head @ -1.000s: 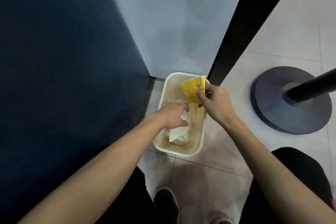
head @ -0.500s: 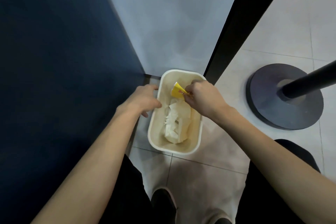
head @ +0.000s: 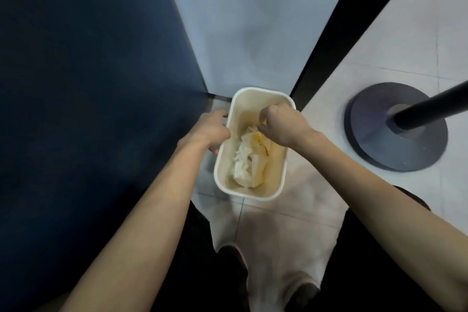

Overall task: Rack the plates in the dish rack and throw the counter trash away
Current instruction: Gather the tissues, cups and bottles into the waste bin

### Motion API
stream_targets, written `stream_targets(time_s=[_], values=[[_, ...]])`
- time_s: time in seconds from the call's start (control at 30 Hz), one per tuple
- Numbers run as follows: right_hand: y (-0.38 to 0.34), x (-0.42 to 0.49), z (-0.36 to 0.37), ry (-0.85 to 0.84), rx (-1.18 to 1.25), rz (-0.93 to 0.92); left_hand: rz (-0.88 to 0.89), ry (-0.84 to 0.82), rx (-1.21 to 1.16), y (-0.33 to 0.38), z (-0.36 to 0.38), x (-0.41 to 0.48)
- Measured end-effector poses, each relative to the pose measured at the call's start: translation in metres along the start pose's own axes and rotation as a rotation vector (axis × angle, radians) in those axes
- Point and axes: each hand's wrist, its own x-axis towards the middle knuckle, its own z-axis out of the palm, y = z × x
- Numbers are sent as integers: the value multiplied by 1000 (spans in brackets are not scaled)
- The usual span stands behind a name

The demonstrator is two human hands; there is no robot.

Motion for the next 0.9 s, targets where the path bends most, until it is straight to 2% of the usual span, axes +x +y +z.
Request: stream_targets(time_s=[0.13, 0.3, 0.53, 0.7, 0.9], values=[[-15, -63, -52, 9, 389, 126, 59, 229, -116, 7, -7, -69], [-48, -137, -135, -99, 585, 295, 66, 178, -129, 45, -47, -181], [-108, -217, -263, -128, 628, 310, 33, 103, -158, 105, -107, -318], [-148, -265, -352, -129, 574, 236, 38, 136, -206, 142, -152, -401], [-181, -328, -435, -111, 494, 152, 105, 133, -138, 183, -195, -483]])
